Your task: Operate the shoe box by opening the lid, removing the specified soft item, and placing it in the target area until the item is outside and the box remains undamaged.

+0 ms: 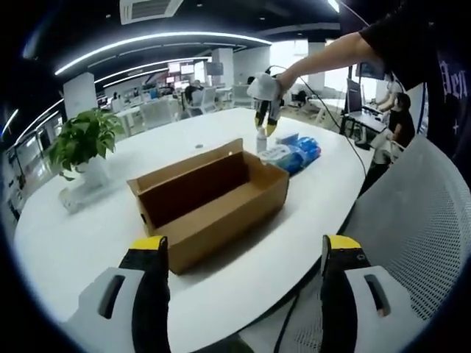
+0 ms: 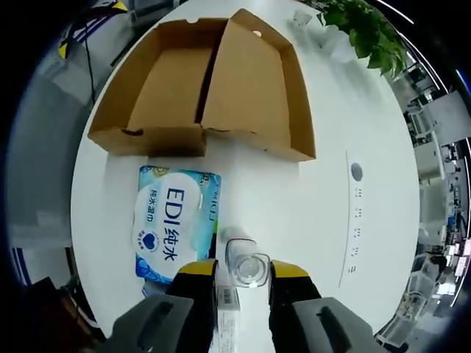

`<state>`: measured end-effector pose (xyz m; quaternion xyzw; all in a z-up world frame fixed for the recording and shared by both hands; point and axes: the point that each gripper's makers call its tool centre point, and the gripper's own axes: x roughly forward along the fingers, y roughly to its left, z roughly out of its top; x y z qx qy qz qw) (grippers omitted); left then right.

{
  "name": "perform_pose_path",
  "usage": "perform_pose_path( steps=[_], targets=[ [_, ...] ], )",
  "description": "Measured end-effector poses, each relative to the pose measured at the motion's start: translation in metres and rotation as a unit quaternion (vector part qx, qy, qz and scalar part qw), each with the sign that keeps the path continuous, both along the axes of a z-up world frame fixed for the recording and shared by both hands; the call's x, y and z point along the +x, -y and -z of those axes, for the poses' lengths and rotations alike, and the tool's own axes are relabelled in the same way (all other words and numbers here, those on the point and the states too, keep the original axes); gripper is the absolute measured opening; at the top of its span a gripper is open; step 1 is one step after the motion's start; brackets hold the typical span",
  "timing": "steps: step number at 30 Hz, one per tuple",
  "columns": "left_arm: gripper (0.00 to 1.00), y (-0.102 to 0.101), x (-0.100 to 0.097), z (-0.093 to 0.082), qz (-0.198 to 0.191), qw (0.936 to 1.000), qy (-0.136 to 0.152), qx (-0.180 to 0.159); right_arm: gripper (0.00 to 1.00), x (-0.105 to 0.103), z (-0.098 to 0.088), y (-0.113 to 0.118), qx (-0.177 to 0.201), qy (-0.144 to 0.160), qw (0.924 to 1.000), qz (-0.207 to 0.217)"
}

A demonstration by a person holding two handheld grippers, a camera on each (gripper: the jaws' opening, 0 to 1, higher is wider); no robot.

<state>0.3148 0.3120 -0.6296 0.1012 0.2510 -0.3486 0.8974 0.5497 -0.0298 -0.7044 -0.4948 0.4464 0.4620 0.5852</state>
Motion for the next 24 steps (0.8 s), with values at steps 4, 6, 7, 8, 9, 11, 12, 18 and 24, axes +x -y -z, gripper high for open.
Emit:
perform_pose_path(
  steps=[4,6,7,8,9,11,12,18,24],
  targets=[
    [0.72,-0.011,0.015,0.003,-0.018,0.9997,0.001,0.015,0.30,0.003,0.000,-0.002,0.004,0.005,1.0000,0.000],
    [0.66,-0.017,0.023,0.003,-0.026,0.9994,0.002,0.024,0.32,0.006,-0.003,-0.005,0.010,0.012,0.9999,0.001],
    [0.65,-0.020,0.029,0.004,-0.032,0.9991,0.004,0.027,0.32,0.007,-0.005,-0.008,0.018,0.013,0.9997,0.005],
    [0.64,-0.022,0.031,0.004,-0.035,0.9990,0.003,0.027,0.33,0.007,-0.007,-0.010,0.025,0.015,0.9996,0.007],
    [0.62,-0.026,0.037,0.005,-0.043,0.9986,0.000,0.030,0.34,0.008,-0.010,-0.014,0.033,0.018,0.9992,0.010],
    [0.57,-0.032,0.046,0.007,-0.055,0.9978,0.000,0.037,0.35,0.009,-0.014,-0.018,0.046,0.020,0.9986,0.018],
    [0.56,-0.036,0.049,0.008,-0.063,0.9972,-0.002,0.041,0.35,0.009,-0.015,-0.021,0.055,0.022,0.9980,0.025],
    [0.45,-0.051,0.070,0.017,-0.099,0.9937,-0.015,0.052,0.35,0.012,-0.029,-0.038,0.106,0.024,0.9917,0.069],
    [0.37,-0.063,0.082,0.029,-0.127,0.9903,-0.034,0.046,0.35,0.020,-0.037,-0.050,0.144,0.026,0.9818,0.121]
  ],
)
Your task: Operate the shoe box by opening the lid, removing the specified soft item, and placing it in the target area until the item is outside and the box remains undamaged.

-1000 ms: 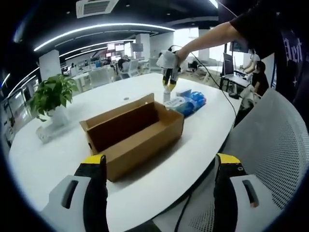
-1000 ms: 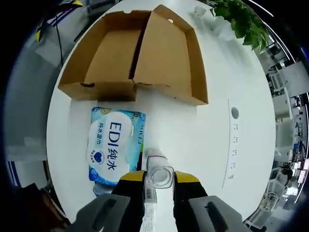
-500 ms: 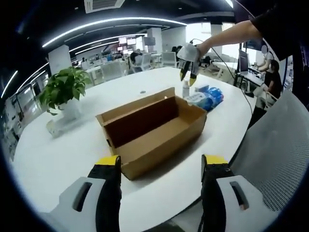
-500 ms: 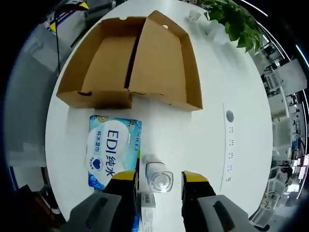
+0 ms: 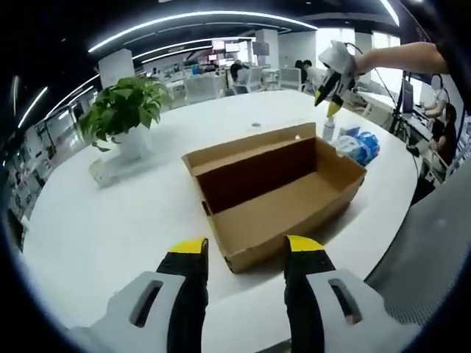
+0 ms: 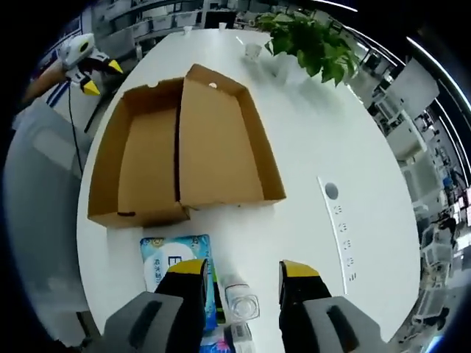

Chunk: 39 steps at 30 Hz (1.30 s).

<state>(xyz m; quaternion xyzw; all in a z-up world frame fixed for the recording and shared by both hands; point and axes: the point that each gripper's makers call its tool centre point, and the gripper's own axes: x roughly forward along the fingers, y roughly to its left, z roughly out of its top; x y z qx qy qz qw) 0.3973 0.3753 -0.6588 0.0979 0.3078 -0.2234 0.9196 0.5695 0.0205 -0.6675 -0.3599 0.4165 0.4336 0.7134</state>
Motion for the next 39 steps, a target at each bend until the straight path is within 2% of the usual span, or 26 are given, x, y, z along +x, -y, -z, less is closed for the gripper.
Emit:
perform_pose_path(
  steps=[3,8,11,15,19,22,28,31,37,39],
  targets=[
    [0.33,-0.004,0.004,0.006,-0.017,0.9997,-0.015,-0.009,0.34,0.002,-0.002,-0.010,0.031,-0.005,0.9988,0.037],
    [0.24,-0.011,0.013,0.017,-0.042,0.9983,-0.035,-0.021,0.33,0.009,0.001,-0.019,0.055,0.002,0.9956,0.076],
    [0.20,-0.013,0.017,0.022,-0.060,0.9964,-0.051,-0.034,0.31,0.014,0.005,-0.025,0.077,-0.002,0.9905,0.114],
    [0.16,-0.016,0.021,0.029,-0.079,0.9937,-0.065,-0.045,0.26,0.019,0.007,-0.034,0.113,-0.009,0.9792,0.168],
    [0.15,-0.021,0.024,0.038,-0.091,0.9919,-0.080,-0.037,0.21,0.025,0.011,-0.044,0.143,-0.007,0.9663,0.214],
    [0.15,-0.023,0.027,0.043,-0.101,0.9903,-0.087,-0.039,0.21,0.023,0.019,-0.052,0.146,-0.015,0.9633,0.225],
    [0.12,-0.019,0.033,0.053,-0.110,0.9875,-0.103,-0.045,0.21,0.020,0.037,-0.064,0.156,-0.027,0.9492,0.272],
    [0.09,-0.018,0.035,0.058,-0.114,0.9865,-0.108,-0.046,0.18,0.019,0.044,-0.067,0.154,-0.030,0.9459,0.284],
    [0.06,-0.016,0.035,0.061,-0.128,0.9833,-0.113,-0.062,0.16,0.018,0.054,-0.067,0.170,-0.050,0.9175,0.356],
    [0.05,-0.017,0.036,0.061,-0.133,0.9827,-0.110,-0.066,0.14,0.017,0.054,-0.066,0.168,-0.044,0.9168,0.360]
  ],
)
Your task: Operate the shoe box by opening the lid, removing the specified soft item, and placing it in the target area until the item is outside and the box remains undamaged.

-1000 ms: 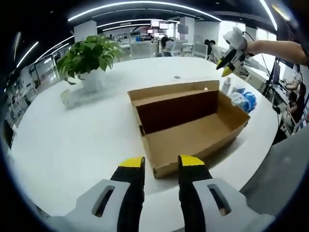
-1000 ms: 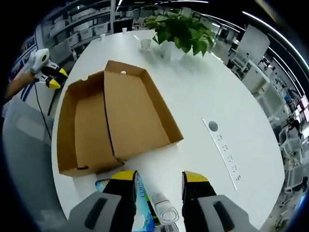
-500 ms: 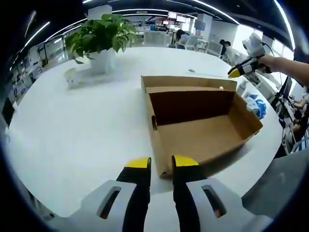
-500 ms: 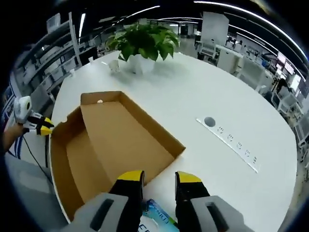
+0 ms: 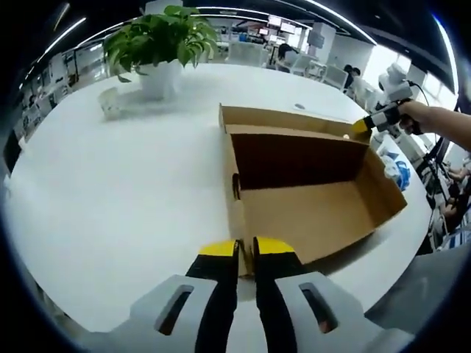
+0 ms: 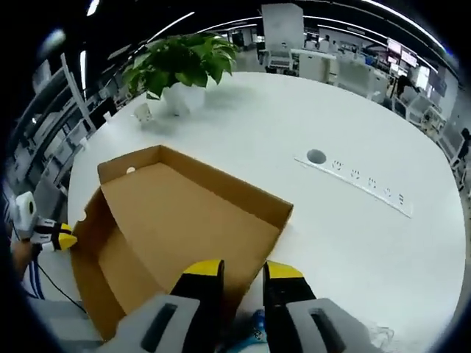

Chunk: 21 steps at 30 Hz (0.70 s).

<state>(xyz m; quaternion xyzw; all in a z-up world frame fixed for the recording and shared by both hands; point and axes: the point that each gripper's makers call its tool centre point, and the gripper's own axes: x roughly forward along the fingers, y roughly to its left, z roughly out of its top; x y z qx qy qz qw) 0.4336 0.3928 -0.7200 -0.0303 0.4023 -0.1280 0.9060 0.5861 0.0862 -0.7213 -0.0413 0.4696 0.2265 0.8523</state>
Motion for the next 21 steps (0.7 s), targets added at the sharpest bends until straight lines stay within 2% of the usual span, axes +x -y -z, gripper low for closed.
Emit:
perform_pose_path(
  steps=[6,9,13,21],
  targets=[
    [0.04,-0.0015,0.0018,-0.0001,-0.014,0.9999,0.002,-0.001,0.08,-0.0013,0.0044,0.0037,0.006,-0.010,0.9995,0.029],
    [0.03,-0.0011,0.0014,-0.0002,-0.022,0.9997,0.001,-0.005,0.08,-0.0009,0.0042,0.0044,0.020,-0.014,0.9989,0.041],
    [0.02,-0.0023,0.0012,0.0004,-0.034,0.9992,-0.006,-0.019,0.06,-0.0014,0.0032,0.0038,0.023,-0.011,0.9988,0.042],
    [0.01,-0.0004,0.0003,0.0004,-0.031,0.9995,-0.003,-0.010,0.03,-0.0031,-0.0001,0.0035,0.012,0.009,0.9994,0.032]
  ],
)
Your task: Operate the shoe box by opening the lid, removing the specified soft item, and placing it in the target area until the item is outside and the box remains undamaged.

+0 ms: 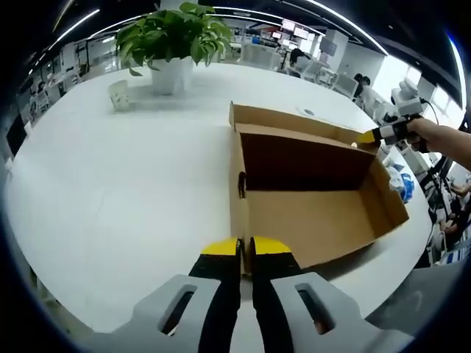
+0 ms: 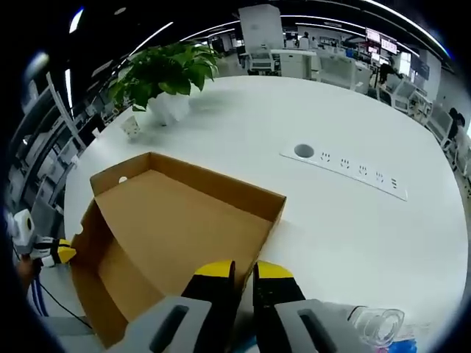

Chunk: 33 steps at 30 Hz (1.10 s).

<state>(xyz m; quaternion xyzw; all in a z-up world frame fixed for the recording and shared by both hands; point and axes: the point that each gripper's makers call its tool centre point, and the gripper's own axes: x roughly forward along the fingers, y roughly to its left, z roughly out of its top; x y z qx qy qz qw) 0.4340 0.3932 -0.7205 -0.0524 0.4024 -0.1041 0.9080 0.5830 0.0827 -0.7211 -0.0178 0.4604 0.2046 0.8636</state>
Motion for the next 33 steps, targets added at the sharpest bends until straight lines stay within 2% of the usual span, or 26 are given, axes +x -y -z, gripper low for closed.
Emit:
perform_pose_path(
  steps=[7,18,21,27,32,33],
  targets=[
    [0.01,-0.001,0.001,0.000,0.000,1.0000,0.000,0.000,0.01,-0.001,-0.006,0.000,0.006,0.015,0.9999,0.004],
    [0.01,-0.004,-0.001,0.000,-0.011,0.9999,-0.001,-0.003,0.00,-0.002,-0.031,-0.003,0.078,0.059,0.9945,0.038],
    [0.00,-0.004,-0.002,0.000,-0.014,0.9999,-0.001,-0.005,0.00,-0.006,-0.035,-0.002,0.084,0.065,0.9937,0.036],
    [0.00,-0.005,-0.001,0.000,-0.017,0.9998,-0.001,-0.001,0.00,-0.008,-0.047,-0.004,0.109,0.099,0.9885,0.036],
    [0.00,-0.007,-0.002,0.001,-0.023,0.9997,-0.002,-0.002,0.00,-0.009,-0.067,-0.011,0.151,0.128,0.9795,0.037],
    [0.00,-0.008,-0.001,0.001,-0.024,0.9997,-0.002,0.000,0.00,-0.010,-0.069,-0.009,0.149,0.133,0.9793,0.035]
  ],
)
